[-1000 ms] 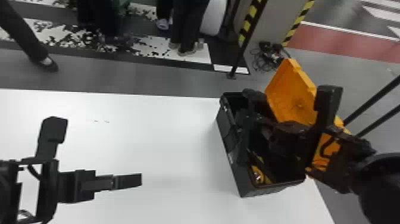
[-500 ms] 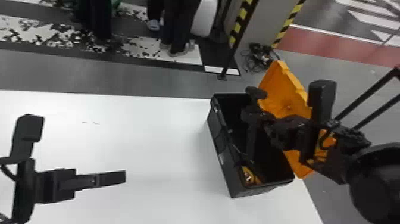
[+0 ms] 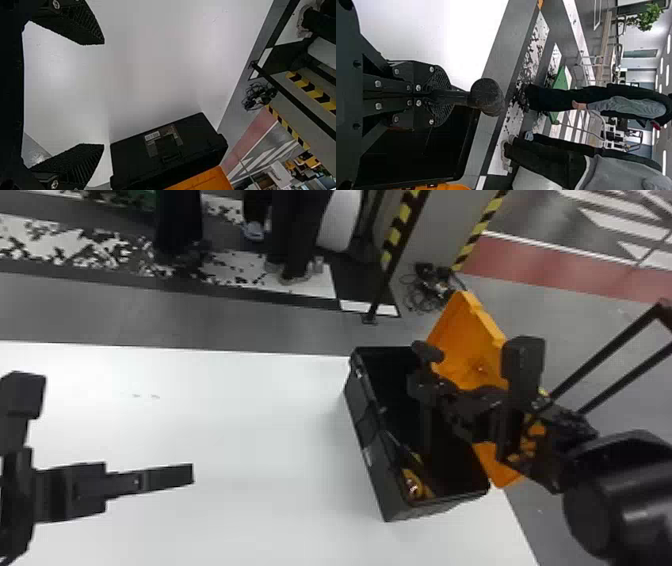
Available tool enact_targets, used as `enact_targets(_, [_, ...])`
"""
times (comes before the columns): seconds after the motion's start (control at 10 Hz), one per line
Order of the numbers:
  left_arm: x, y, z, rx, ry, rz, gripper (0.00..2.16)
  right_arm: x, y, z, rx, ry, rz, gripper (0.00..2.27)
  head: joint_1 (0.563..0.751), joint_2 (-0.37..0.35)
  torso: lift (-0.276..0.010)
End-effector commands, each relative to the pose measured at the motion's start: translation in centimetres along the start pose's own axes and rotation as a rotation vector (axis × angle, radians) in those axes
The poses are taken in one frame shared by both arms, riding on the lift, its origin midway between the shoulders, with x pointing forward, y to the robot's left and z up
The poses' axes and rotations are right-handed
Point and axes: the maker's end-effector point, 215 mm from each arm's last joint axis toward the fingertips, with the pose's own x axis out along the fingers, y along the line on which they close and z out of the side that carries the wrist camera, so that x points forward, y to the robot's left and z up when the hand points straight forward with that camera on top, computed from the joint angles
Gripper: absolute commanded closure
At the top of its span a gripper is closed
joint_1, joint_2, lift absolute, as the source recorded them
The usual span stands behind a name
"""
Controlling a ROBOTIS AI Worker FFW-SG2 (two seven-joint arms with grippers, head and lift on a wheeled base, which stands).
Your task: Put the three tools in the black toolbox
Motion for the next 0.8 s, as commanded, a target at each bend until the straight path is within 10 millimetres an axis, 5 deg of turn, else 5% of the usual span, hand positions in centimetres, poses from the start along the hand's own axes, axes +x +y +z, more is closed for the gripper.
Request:
enact_targets(0.0, [-0.2,0.1,0.2,-0.007,-0.006,-0.002,0.09,0.6,-0.8,-1.0,-0.009,-0.002,0.001,2.22,0.695,-0.312,-0.055])
enact_targets(0.5, [-0.6,0.1,0.7,-0.010,-0.019,-0.012,0.08,1.6,-1.6,-4.6,0.076,-0.016,0.045,2.10,0.695,-0.324,-0.055])
enact_targets(0.6, [-0.6,0.2,0.7,-0.011,-0.019,-0.012,0.08,1.5,-1.6,-4.6,0.086,-0.037,0.047,1.68,0.695,-0.327,-0.055])
enact_targets(0.7, [-0.6,0.2,0.6,-0.013,-0.018,-0.014,0.08,1.4,-1.8,-4.7,0.099,-0.049,0.046,0.81,0.695,-0.329,-0.055])
